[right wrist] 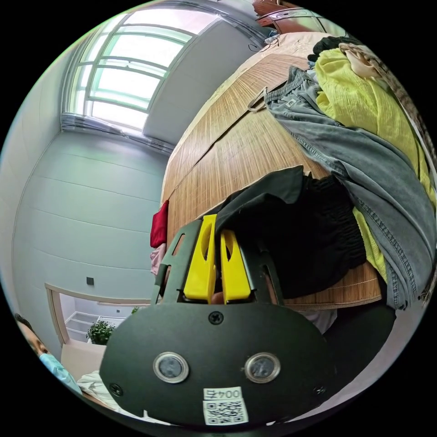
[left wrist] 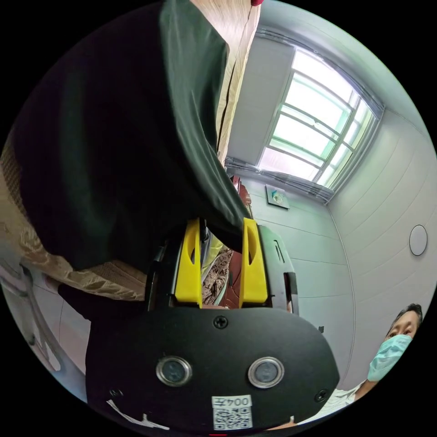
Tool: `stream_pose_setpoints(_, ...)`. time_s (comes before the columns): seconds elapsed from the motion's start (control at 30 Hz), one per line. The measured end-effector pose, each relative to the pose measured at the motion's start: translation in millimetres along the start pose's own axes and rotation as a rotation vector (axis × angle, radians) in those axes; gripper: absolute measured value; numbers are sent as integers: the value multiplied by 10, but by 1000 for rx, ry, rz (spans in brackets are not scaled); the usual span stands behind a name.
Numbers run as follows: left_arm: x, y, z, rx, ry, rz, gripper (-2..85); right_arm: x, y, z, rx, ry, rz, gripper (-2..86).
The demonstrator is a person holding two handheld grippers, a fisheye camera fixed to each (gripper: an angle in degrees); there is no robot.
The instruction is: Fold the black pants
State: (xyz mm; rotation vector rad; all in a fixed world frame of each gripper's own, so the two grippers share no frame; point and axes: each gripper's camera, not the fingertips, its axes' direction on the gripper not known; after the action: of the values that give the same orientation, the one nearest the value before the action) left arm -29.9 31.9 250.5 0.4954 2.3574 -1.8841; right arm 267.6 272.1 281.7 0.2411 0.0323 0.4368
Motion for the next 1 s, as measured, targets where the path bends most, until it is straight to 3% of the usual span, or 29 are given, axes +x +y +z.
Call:
stream_pose_setpoints(0.73,104,-908,-1587,347,-10,-10,115,-213,-52,-193,-4,10,-37,-3)
stream_pose_setpoints(1.0,243,-1264,-2123,336,-5,0,57,-205,-34,-204,-18,24,-42,-3)
